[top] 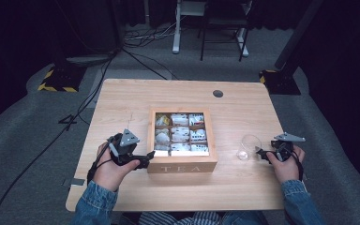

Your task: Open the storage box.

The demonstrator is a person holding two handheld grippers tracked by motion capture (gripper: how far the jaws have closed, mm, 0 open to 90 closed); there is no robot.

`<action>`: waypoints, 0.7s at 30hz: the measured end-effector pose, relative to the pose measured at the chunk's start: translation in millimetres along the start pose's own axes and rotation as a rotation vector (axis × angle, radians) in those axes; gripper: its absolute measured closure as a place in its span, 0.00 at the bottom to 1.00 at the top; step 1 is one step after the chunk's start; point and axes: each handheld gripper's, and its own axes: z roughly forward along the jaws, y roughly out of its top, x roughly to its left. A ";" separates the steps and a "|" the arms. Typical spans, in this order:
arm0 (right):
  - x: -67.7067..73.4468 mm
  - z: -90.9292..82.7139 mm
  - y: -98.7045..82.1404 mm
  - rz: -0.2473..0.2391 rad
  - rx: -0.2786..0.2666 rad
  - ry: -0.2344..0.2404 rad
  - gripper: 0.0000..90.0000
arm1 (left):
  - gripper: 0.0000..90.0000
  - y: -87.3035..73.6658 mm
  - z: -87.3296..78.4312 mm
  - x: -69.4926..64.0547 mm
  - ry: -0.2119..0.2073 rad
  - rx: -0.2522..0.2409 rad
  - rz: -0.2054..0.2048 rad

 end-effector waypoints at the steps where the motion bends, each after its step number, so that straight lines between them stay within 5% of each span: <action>1: 0.0 0.0 0.0 0.000 0.000 0.000 0.20 | 0.22 0.1 1.0 -0.9 -0.006 -0.002 -0.021; 11: -0.5 0.1 0.1 -0.004 0.001 0.005 0.20 | 0.22 -3.1 10.2 -9.0 -0.027 0.077 0.042; 21: -0.7 0.1 0.2 -0.006 0.001 0.008 0.20 | 0.18 -8.0 19.0 -11.2 -0.051 0.149 0.057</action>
